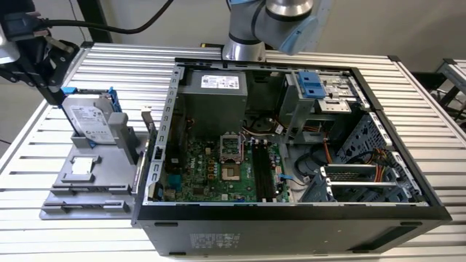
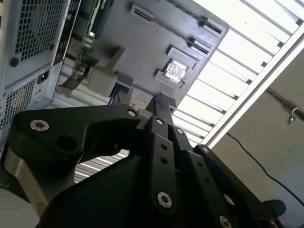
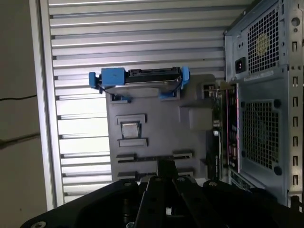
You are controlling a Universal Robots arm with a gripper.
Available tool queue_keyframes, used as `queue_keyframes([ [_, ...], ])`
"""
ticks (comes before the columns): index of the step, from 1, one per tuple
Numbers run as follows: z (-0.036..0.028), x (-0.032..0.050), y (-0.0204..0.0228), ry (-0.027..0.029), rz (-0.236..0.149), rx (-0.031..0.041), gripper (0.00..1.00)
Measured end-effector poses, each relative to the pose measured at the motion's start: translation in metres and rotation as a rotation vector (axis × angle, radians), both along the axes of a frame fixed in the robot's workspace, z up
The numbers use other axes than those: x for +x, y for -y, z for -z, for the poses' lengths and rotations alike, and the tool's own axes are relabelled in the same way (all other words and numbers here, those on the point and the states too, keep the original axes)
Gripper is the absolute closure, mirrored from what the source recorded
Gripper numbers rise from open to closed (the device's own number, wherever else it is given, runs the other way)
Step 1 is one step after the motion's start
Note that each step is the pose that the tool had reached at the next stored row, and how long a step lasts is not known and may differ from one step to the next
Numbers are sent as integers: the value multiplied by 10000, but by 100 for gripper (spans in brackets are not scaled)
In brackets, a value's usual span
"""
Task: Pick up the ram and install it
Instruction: 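Reach for the ram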
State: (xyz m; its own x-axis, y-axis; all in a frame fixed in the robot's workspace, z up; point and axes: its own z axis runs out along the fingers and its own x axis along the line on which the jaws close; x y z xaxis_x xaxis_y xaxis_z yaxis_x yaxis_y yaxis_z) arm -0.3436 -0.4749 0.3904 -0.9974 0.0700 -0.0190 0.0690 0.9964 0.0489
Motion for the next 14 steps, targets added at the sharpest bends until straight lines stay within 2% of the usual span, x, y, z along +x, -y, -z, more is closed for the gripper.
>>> queue_keyframes([
  [14,20,-39,456,-1,-1,0,100],
])
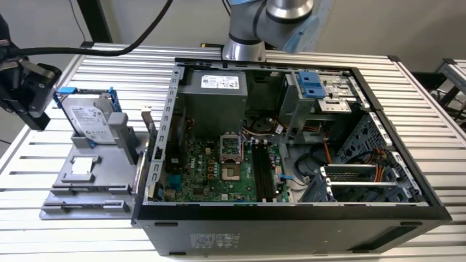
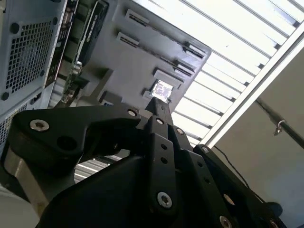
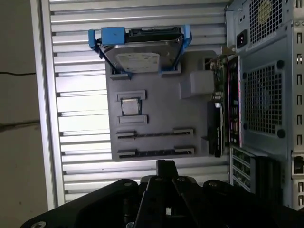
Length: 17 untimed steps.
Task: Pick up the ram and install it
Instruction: 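Reach for the ram, then pick up the ram and move it above insertion slot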
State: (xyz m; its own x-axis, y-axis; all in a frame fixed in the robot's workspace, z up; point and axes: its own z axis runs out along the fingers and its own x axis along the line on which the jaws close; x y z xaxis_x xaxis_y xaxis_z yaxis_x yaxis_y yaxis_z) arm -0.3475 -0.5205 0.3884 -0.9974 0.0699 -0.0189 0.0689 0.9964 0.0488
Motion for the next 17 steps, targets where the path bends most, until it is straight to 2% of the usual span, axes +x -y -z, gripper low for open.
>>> queue_keyframes([
  [4,10,-15,109,-1,0,1,100],
  [17,11,-40,116,-6,-70,0,100],
])
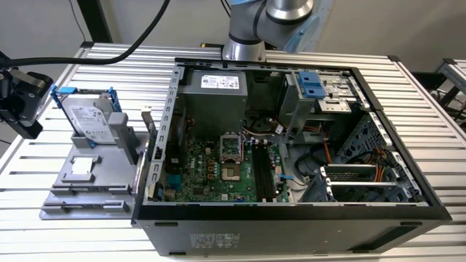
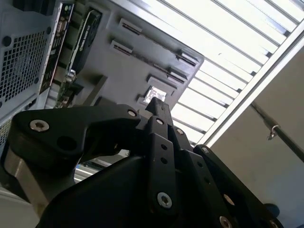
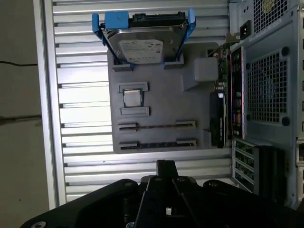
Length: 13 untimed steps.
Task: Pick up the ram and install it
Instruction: 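Pick up the ram and move it above insertion slot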
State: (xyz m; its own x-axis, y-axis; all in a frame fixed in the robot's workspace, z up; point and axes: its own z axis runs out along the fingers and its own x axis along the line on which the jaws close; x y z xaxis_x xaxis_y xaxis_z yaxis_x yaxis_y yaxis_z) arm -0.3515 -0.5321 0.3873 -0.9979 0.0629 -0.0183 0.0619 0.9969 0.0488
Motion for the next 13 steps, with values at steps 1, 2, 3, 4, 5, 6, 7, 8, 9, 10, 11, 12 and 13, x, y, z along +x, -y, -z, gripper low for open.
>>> queue_keyframes([
  [1,0,0,0,-1,0,0,100],
  [2,0,0,0,-1,0,0,100],
  [3,0,0,0,-1,0,0,100],
  [4,0,0,0,-1,0,0,100],
  [5,0,0,0,-2,0,0,100],
  [6,0,0,0,-2,0,0,100],
  [7,0,0,0,-3,0,0,100],
  [8,0,0,0,-3,-2,0,100],
  [9,0,0,0,-4,-58,1,100],
  [10,0,2,1,-3,-204,0,100],
  [11,0,1,1,-3,-382,0,100],
  [12,0,0,0,-3,-566,0,100],
  [13,0,0,0,-3,-745,0,100],
])
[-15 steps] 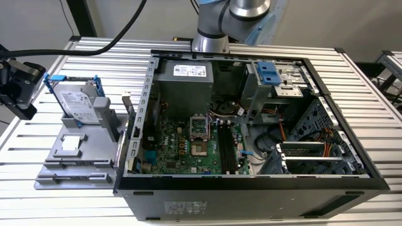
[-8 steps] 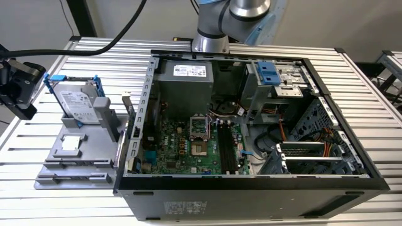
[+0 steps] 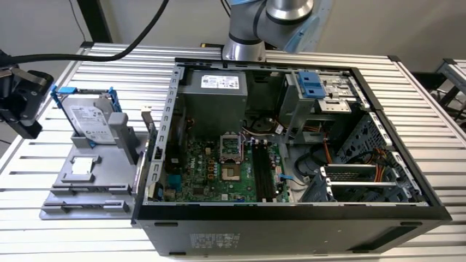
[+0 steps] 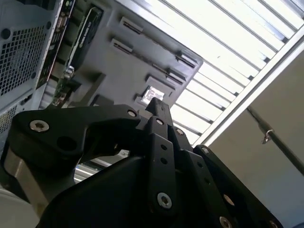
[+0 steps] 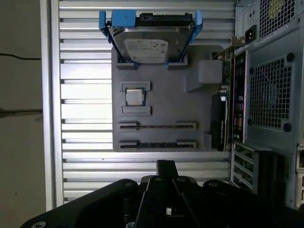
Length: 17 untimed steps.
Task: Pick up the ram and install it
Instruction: 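Pick up the ram and move it above insertion slot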
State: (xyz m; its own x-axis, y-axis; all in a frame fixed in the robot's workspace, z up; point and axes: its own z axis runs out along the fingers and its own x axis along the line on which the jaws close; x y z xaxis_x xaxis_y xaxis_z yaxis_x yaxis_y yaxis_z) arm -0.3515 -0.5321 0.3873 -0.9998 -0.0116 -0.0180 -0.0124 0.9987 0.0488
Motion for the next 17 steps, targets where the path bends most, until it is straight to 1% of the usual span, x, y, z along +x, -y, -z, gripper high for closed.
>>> queue_keyframes([
  [17,0,0,0,0,-3090,-1,100],
])
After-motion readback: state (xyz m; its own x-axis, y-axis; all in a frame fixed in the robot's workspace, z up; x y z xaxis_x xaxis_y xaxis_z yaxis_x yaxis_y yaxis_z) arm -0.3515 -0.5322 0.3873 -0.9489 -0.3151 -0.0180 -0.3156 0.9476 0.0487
